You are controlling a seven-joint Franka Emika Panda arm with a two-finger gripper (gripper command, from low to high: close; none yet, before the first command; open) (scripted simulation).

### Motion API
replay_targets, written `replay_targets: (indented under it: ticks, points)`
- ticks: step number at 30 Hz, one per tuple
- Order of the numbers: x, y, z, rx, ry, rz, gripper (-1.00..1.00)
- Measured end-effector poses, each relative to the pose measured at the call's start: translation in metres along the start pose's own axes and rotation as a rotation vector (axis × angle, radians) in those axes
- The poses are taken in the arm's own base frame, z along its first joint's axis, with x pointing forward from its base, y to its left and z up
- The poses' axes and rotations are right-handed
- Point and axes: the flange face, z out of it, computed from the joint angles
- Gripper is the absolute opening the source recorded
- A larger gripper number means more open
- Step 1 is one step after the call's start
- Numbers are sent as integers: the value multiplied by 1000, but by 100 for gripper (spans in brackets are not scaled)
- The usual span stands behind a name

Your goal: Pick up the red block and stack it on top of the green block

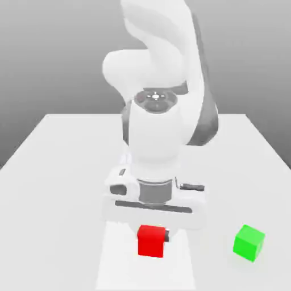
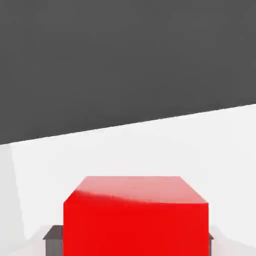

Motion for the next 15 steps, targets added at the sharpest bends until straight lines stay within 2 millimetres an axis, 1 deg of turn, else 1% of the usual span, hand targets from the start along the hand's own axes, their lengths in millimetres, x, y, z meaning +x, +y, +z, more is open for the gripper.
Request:
replay_targets:
  ticks: [3,6,7,8,11,12,15]
  points:
    - [-64,-44,-11,0,-1,-241,-100]
    - [-138,-77,-22,-2,0,-492,-100]
    - [-145,-79,-18,-2,1,-519,-100]
    - [-146,-81,-9,-3,2,-529,-100]
    - [-147,-81,25,-3,3,-537,-100]
    - [-148,-81,35,-3,2,-539,100]
    - [-148,-81,35,-3,2,-539,100]
